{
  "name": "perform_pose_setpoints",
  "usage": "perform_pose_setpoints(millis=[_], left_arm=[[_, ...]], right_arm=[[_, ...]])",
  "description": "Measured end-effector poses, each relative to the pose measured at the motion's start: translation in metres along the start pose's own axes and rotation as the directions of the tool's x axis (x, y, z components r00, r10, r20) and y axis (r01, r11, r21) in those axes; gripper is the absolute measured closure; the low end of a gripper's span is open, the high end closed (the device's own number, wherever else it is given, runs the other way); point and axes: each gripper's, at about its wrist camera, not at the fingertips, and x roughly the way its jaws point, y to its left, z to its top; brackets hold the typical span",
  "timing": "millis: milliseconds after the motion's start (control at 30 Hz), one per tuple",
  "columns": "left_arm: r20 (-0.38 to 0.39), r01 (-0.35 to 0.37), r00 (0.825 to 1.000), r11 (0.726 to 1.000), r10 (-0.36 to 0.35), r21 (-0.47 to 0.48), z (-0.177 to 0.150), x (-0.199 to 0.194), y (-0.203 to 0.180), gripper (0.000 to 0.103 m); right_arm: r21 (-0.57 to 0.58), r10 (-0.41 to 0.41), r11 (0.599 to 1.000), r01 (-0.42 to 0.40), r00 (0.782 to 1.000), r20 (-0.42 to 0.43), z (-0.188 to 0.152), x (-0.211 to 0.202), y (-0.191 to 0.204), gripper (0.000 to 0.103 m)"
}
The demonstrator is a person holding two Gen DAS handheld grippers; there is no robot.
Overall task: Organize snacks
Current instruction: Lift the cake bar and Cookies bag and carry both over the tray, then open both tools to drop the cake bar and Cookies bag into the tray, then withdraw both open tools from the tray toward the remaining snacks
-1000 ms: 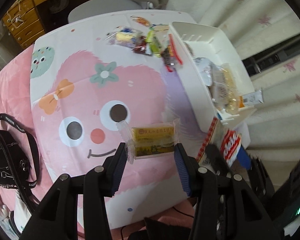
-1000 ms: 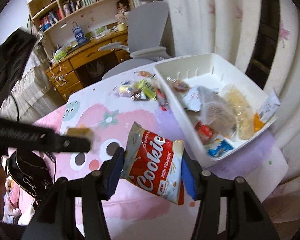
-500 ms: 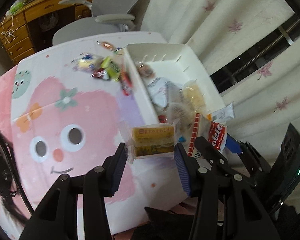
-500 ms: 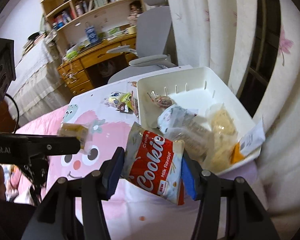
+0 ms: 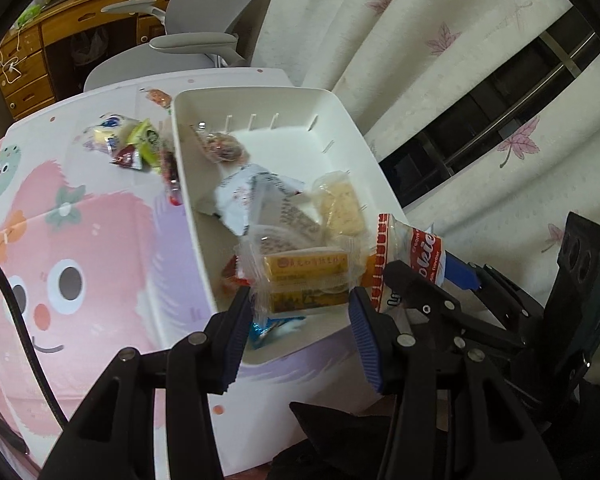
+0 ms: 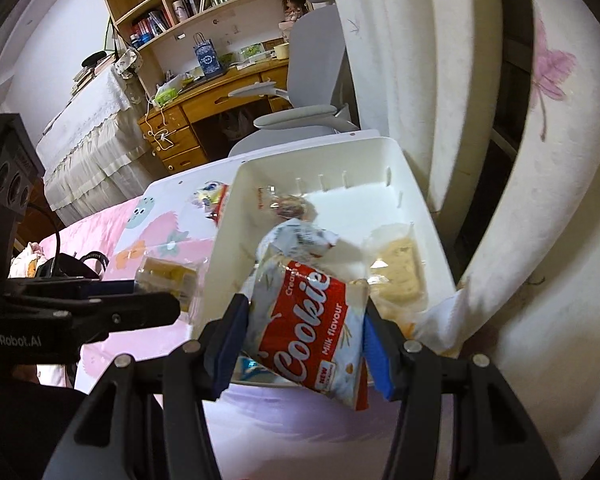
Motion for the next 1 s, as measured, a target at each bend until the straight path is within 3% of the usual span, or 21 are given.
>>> perform_pose_setpoints(millis=[233, 333, 367, 667, 833, 1000], left_arm=[[0.004, -0.01, 1.0, 1.0, 0.01, -0.011, 0.012, 0.015, -0.022, 0.054], [-0.003, -0.029, 1.0, 0.999, 0.029, -0.027, 0.016, 0.019, -0.023, 0.031], [-0.002, -0.038, 0.999, 0.999, 0.038, -0.034, 0.016, 0.019, -0.022, 0.029], [-0.013, -0.118, 0.993, 0.985, 0.117, -0.123, 0.011, 0.014, 0.002, 0.028], [-0.019, -0.16, 0.987, 0.976, 0.159, -0.15, 0.004, 0.007, 0.02, 0.028], [-0.008, -0.158, 0.987, 0.969, 0.16, -0.189, -0.005, -0.008, 0.049, 0.028]], right_arm=[[0.011, 0.004, 1.0, -0.004, 1.0, -0.006, 0.01, 0.004, -0.029, 0.046], [0.036, -0.015, 0.999, 0.016, 1.0, -0.026, 0.013, 0.011, -0.041, 0.039], [0.048, -0.022, 0.999, 0.024, 0.999, -0.035, 0.014, 0.014, -0.045, 0.038], [0.112, -0.003, 0.994, 0.013, 0.996, -0.088, 0.019, 0.034, -0.055, 0.038], [0.084, 0.015, 0.996, -0.006, 0.994, -0.108, 0.02, 0.042, -0.036, 0.038], [0.052, 0.023, 0.998, -0.016, 0.992, -0.123, 0.019, 0.047, -0.005, 0.038]])
